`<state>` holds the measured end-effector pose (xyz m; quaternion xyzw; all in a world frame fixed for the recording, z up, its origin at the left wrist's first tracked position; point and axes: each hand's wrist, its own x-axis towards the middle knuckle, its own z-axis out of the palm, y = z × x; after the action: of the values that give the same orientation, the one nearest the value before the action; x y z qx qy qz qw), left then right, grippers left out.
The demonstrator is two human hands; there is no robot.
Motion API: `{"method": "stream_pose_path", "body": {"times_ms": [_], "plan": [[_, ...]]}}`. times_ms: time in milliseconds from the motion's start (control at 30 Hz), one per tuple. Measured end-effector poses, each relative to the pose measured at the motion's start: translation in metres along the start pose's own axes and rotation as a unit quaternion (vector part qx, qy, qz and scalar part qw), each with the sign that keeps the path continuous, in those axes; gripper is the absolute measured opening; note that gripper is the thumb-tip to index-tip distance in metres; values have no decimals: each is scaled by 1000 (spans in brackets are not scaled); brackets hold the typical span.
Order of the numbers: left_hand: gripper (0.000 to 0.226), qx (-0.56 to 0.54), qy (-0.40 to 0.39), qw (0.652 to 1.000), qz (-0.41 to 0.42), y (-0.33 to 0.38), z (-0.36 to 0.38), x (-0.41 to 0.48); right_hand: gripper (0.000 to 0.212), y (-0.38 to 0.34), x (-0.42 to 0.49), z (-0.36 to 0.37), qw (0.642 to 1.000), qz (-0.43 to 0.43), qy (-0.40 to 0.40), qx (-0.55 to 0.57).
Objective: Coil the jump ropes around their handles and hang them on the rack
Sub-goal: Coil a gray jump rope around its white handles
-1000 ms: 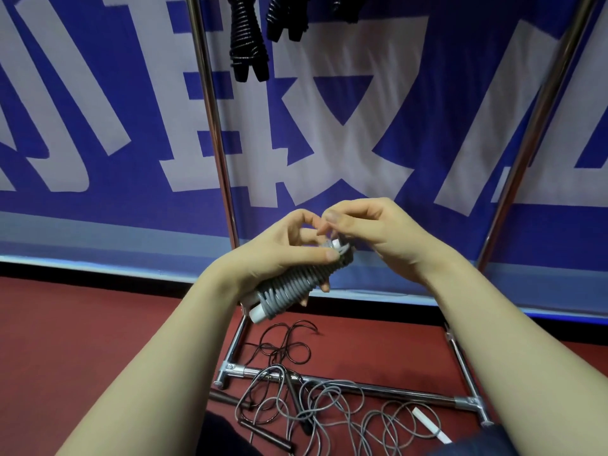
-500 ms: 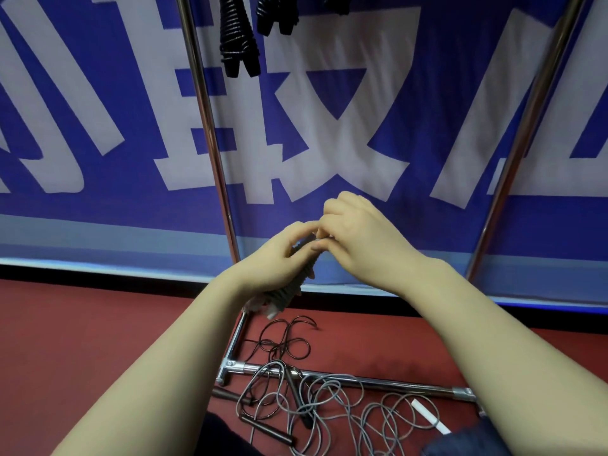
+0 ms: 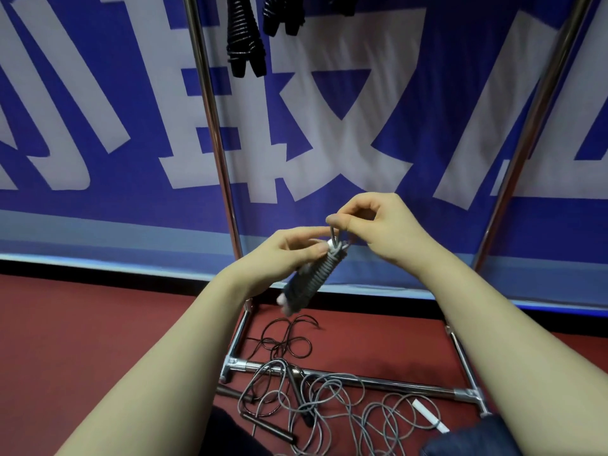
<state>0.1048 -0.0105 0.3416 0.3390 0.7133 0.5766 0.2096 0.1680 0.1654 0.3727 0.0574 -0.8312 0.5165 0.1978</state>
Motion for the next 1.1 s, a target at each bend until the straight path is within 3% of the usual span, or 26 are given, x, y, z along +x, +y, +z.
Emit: {"method": "stream_pose_path", "body": {"times_ms": [100,233,533,800,1000,1100], "plan": [[31,16,10,1000,18,3,4,2,14,0,1,0,999,26,5,27],[20,-1,90,994,53,7,5,4,16,1,2,-7,996,47,16,76],[5,-52,124,989,54,14,19,15,9,3,3,-6,986,53,24,157],[10,-48,164,982,84,31,18,19,11,5,5,-10,982,42,0,183],[18,-11,182,975,127,51,15,22,11,2,8,-7,969,32,33,241],[15,16,203,968,148,67,11,26,10,-10,14,-6,967,15,87,238]]}}
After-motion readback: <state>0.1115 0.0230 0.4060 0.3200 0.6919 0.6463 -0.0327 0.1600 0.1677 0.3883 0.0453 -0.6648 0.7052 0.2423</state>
